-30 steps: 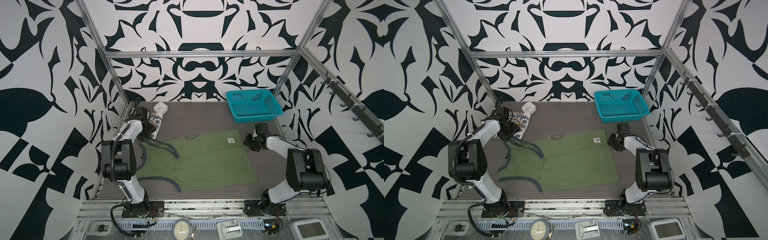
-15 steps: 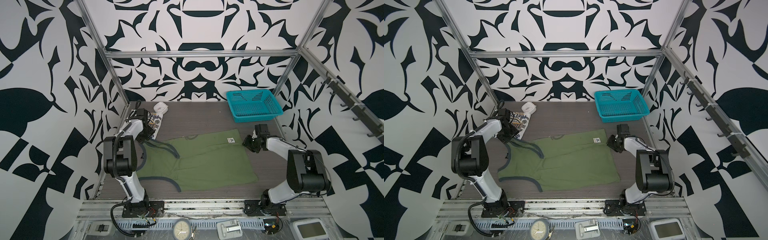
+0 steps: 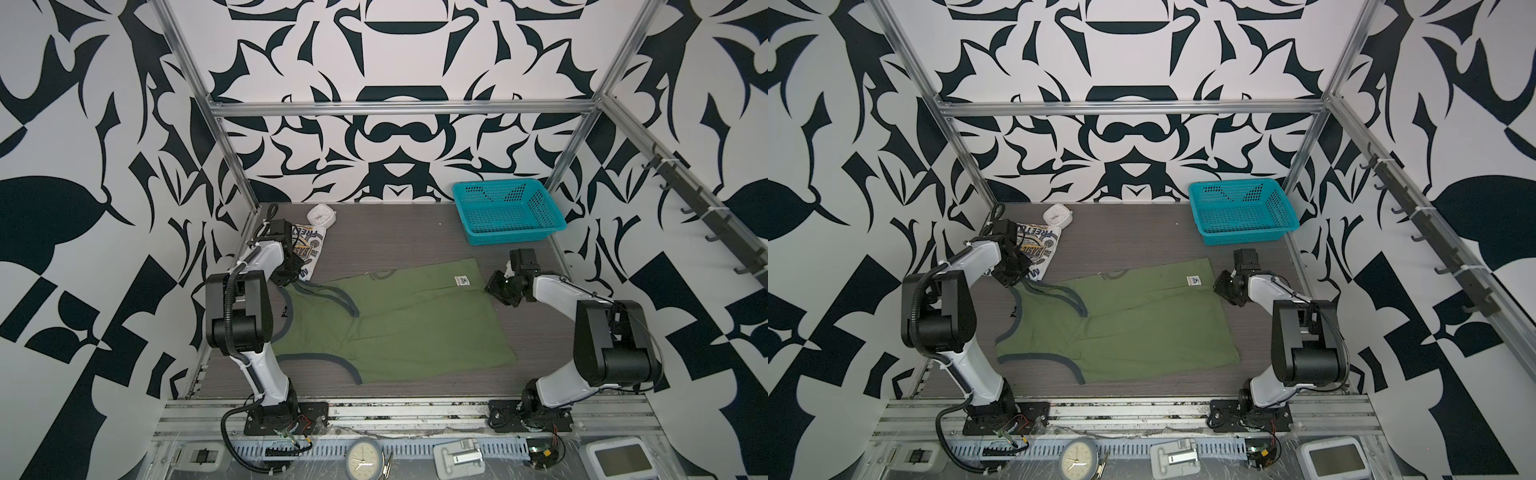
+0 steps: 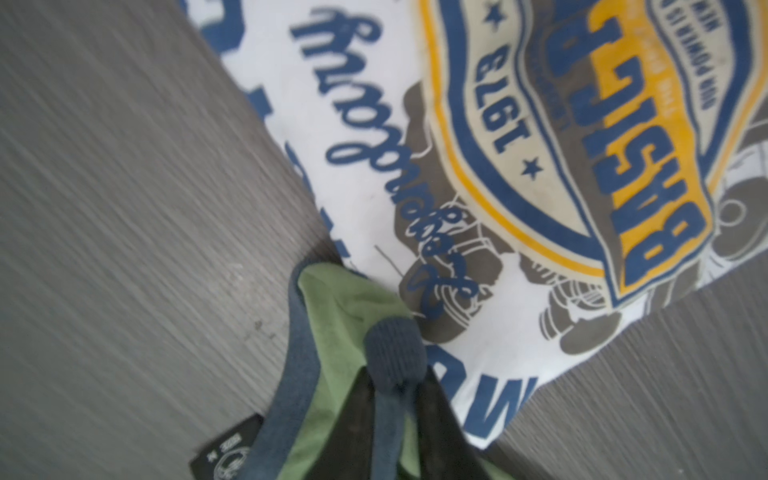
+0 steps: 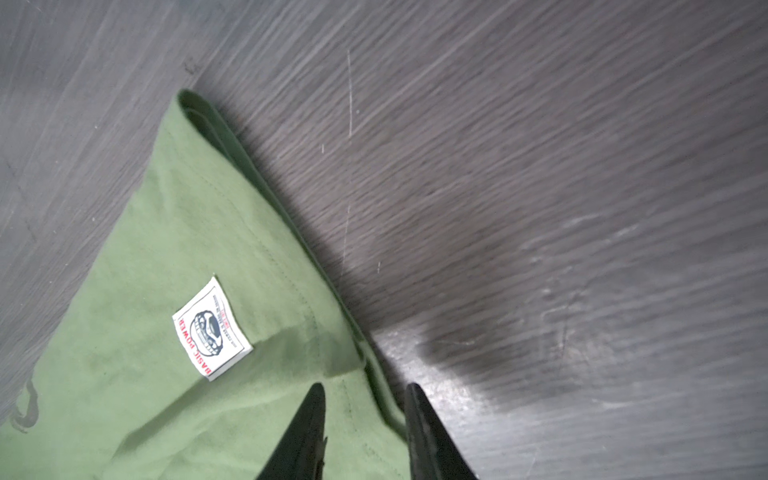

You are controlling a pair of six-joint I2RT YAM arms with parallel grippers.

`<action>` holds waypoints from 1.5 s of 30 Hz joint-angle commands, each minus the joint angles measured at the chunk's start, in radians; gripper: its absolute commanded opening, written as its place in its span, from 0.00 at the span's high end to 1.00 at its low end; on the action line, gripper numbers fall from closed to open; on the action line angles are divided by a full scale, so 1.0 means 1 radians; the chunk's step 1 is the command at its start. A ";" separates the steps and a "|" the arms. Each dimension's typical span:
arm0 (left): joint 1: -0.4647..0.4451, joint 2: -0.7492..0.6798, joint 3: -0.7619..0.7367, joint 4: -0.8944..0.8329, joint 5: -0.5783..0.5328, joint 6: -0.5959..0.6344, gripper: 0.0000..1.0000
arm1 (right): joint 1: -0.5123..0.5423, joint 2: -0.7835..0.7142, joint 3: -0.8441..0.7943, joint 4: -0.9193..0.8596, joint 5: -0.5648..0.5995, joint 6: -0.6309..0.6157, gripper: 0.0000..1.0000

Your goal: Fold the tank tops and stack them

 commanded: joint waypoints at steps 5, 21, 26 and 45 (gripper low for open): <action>0.009 -0.175 -0.163 0.129 -0.004 0.015 0.96 | 0.003 -0.059 -0.003 -0.022 -0.008 -0.010 0.65; 0.153 -0.281 -0.509 0.421 0.122 -0.065 0.72 | 0.065 -0.101 0.074 -0.056 -0.036 -0.007 0.65; 0.156 -0.328 -0.485 0.355 0.114 -0.050 0.50 | 0.144 -0.079 0.127 -0.056 -0.024 -0.030 0.65; -0.104 -0.230 -0.376 0.307 0.145 -0.025 0.55 | 0.330 0.369 0.527 -0.110 0.003 -0.085 0.64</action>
